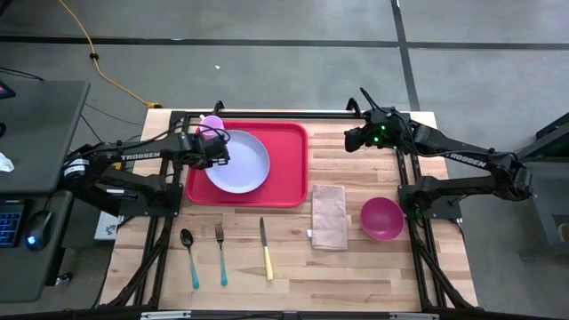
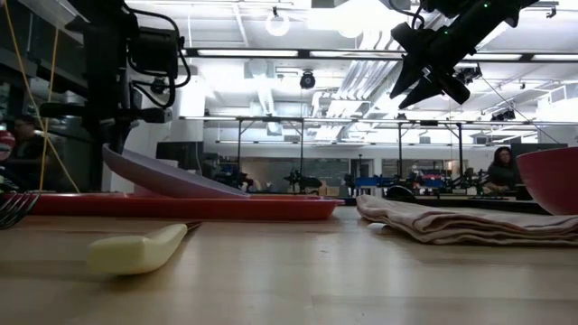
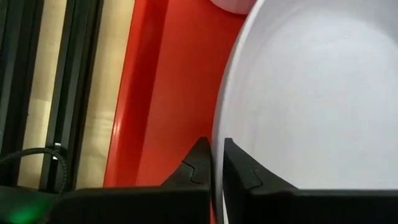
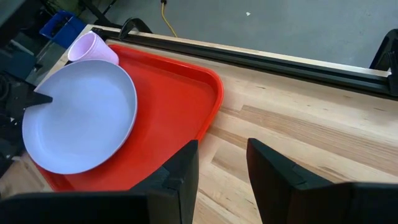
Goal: Set up tray
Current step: Put the violet plate below the pink mug on the red tray
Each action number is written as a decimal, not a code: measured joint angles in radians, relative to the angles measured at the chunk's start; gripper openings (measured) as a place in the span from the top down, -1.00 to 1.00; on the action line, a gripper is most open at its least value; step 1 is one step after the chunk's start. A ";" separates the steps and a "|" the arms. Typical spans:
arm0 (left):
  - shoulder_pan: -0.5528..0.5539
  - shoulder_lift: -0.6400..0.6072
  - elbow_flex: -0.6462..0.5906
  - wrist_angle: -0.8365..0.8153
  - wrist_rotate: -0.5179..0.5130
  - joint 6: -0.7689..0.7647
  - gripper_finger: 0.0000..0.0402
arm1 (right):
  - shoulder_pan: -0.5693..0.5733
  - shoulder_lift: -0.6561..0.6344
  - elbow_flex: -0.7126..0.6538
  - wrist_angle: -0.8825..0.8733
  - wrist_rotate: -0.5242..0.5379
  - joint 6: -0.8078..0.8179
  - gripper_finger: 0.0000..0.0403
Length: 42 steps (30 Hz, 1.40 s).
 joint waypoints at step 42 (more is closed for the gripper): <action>-0.001 0.092 -0.002 0.039 0.028 0.068 0.28 | 0.000 0.000 0.000 0.001 0.011 0.008 0.44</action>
